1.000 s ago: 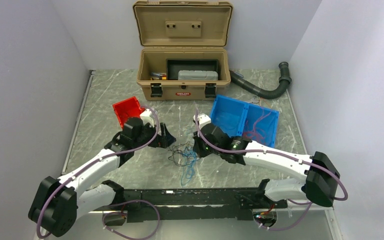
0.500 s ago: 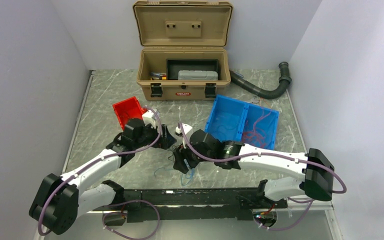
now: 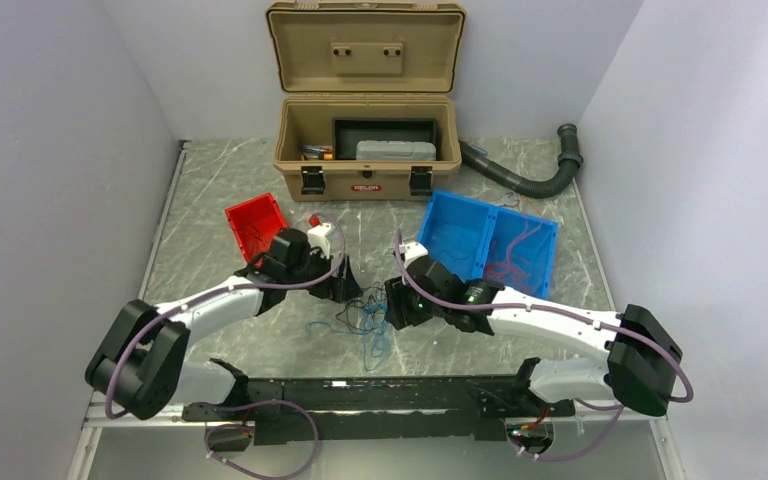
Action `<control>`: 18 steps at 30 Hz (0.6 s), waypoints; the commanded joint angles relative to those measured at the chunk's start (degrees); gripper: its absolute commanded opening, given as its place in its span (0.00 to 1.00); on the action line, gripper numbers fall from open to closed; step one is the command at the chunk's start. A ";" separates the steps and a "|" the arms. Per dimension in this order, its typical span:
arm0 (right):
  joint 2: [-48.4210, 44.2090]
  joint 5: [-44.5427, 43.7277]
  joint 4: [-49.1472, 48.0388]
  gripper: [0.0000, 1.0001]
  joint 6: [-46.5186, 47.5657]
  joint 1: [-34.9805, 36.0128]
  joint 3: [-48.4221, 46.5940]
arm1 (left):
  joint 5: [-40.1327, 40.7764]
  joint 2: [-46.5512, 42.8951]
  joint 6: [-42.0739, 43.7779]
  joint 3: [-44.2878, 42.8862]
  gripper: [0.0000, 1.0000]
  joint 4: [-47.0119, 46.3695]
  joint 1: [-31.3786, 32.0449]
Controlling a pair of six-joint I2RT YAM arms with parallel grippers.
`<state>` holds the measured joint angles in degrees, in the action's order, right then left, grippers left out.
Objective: Untangle the cables
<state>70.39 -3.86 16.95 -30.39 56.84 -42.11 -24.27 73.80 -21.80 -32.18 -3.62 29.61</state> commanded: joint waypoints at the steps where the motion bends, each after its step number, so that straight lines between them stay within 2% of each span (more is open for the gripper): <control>1: -0.95 4.22 -4.32 0.54 -3.56 -2.05 3.50 | -6.27 2.74 1.15 -2.23 0.87 -1.84 0.27; 6: 2.64 9.02 -12.72 0.53 -5.80 -3.23 6.90 | -8.23 5.12 1.70 -3.60 0.76 -0.73 0.28; 12: 10.41 12.27 -16.59 0.46 -5.22 -3.18 5.97 | -11.47 7.44 0.54 -3.60 0.67 -2.40 0.27; 14: 11.49 12.15 -18.11 0.40 -5.20 -3.13 5.72 | -12.37 8.34 0.05 -3.65 0.62 -2.90 0.25; 18: 11.62 10.01 -15.93 0.09 -5.04 -3.15 5.26 | -14.13 10.42 -1.16 -3.80 0.50 -4.33 0.34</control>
<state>82.52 6.68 3.29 -35.09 53.67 -35.33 -34.37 82.76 -22.15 -34.28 -4.08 29.63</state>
